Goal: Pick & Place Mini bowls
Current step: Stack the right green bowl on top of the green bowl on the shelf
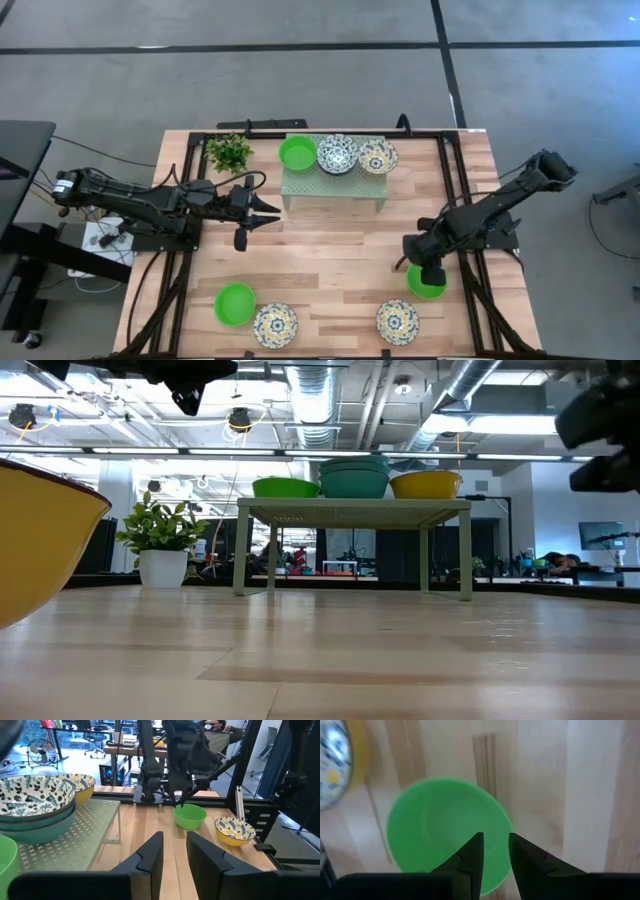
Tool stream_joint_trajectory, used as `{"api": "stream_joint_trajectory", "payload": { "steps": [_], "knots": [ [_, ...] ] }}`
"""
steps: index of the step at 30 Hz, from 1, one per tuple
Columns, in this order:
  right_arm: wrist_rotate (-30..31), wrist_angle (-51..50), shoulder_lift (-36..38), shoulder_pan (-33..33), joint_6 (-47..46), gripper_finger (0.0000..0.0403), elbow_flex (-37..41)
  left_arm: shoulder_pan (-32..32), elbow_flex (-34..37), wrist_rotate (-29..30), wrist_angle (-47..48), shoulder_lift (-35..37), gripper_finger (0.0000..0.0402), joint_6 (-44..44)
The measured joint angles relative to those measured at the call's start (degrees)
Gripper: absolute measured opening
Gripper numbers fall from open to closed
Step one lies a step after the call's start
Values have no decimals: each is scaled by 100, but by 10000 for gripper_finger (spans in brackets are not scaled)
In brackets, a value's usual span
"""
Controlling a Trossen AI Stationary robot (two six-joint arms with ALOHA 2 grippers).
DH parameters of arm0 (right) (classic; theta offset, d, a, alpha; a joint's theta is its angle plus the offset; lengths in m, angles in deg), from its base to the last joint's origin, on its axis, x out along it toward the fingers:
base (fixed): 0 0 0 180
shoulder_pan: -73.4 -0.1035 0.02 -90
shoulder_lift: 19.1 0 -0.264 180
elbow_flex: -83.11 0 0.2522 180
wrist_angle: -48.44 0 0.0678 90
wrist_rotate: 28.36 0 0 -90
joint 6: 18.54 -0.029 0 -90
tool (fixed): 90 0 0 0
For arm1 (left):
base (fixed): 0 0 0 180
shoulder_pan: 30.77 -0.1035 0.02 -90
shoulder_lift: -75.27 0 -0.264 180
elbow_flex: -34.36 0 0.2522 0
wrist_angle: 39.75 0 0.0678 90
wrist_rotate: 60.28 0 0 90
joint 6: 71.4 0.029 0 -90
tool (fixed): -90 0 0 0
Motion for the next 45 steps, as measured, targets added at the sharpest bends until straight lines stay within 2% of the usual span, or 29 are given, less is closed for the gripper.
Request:
{"api": "stream_joint_trajectory", "payload": {
  "steps": [8, 17, 24, 30, 35, 38, 40, 45],
  "knots": [
    [-3, -219, -791, -48, 60, 87, 0, 0, 2, 0, -20, 0, 85, 2],
    [-3, -240, -1359, -45, 58, 83, -3, 0, 0, 0, -35, -28, 85, 4],
    [-395, -45, -1516, 42, 54, 10, -77, 0, -4, 0, -53, -238, 85, 4],
    [-357, -27, -1521, 608, -821, 5, -538, -2, -4, 1, -92, -691, 85, 357],
    [253, 121, -1521, 1276, -1508, 8, -926, 0, -4, -169, -430, -1026, 85, 1091],
    [603, 568, -1521, 1680, -1575, 5, -1082, 0, -4, -655, -467, -1182, 85, 1386],
    [632, 1014, -1521, 1935, -1702, 3, -1150, 2, -4, -931, -469, -1280, 85, 1529],
    [591, 1912, -1614, 2389, -2097, 3, -1178, 43, -113, -1027, -476, -1602, 88, 1879]
  ]
}}
